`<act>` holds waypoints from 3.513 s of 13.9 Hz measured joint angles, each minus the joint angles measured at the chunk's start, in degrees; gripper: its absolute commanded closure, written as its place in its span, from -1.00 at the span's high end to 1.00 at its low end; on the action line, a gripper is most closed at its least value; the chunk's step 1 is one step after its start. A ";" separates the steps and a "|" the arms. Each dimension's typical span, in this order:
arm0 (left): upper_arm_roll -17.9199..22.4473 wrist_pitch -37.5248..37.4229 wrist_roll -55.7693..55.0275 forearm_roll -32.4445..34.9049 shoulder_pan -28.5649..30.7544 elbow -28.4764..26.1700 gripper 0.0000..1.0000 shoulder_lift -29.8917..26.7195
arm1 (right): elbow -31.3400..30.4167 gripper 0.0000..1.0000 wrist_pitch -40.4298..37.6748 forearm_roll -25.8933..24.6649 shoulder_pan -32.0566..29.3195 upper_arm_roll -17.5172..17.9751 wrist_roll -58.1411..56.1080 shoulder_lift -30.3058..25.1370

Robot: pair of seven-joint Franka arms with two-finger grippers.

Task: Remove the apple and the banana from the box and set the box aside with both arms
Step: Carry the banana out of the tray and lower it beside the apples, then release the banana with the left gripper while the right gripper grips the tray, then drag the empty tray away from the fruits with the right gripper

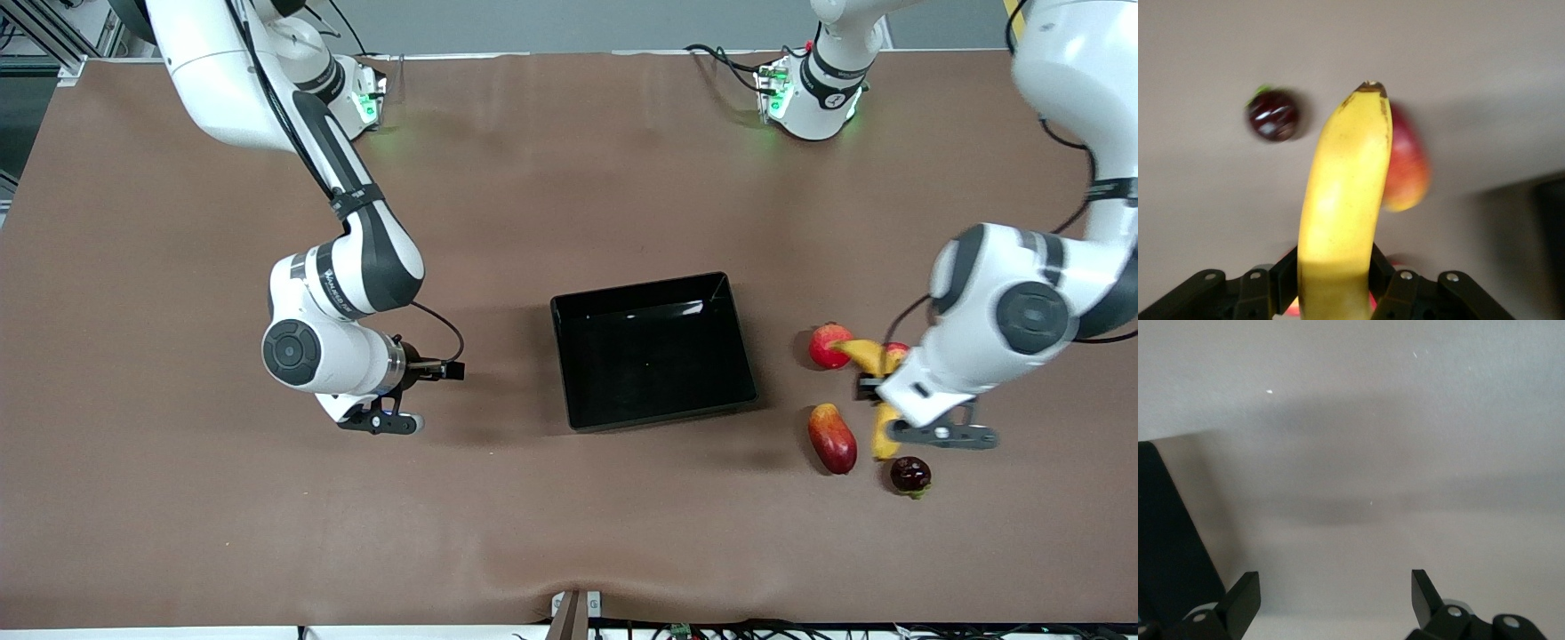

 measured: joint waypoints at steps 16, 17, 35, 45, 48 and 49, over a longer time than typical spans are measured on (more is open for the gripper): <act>0.32 16.42 28.89 4.62 17.19 -3.50 0.86 13.96 | 2.72 1.00 21.65 -2.57 15.87 0.56 -3.95 6.77; 0.53 16.46 28.90 4.72 17.22 -3.49 1.00 14.00 | 3.65 1.00 21.68 -4.45 16.55 0.54 -1.90 7.77; -20.35 -26.86 -2.55 -7.47 18.86 10.10 1.00 -17.32 | 12.85 -1.00 13.74 -8.90 17.37 -1.12 5.66 13.07; -3.62 -36.09 -2.26 -15.79 2.45 14.41 1.00 -23.72 | 12.96 -1.00 -6.47 -8.94 3.29 -1.60 0.70 3.03; 13.75 -33.97 -1.75 -19.31 -12.21 8.47 1.00 -28.80 | 10.42 -1.00 -8.00 -8.95 -6.19 -1.79 -3.97 -0.32; 17.90 -33.24 -1.56 -19.57 -15.94 6.16 1.00 -30.65 | 9.60 -1.00 -8.05 -8.96 -9.28 -1.80 -5.44 -1.10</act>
